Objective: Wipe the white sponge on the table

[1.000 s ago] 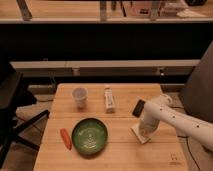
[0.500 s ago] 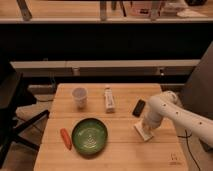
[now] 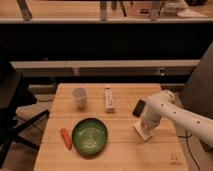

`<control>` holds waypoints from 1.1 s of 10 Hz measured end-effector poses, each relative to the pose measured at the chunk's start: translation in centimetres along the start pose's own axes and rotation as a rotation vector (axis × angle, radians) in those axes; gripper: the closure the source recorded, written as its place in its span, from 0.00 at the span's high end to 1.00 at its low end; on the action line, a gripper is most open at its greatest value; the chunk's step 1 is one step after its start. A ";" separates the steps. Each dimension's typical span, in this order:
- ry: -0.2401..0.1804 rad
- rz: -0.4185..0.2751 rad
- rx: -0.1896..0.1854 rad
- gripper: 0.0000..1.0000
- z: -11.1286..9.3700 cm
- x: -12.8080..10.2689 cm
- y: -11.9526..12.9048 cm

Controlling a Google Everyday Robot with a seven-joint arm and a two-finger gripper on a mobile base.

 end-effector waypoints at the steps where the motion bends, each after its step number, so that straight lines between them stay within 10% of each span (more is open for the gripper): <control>1: 0.003 -0.010 -0.003 0.00 -0.1 0.0 0.0; 11: 0.031 -0.151 -0.054 0.00 -0.7 0.4 0.1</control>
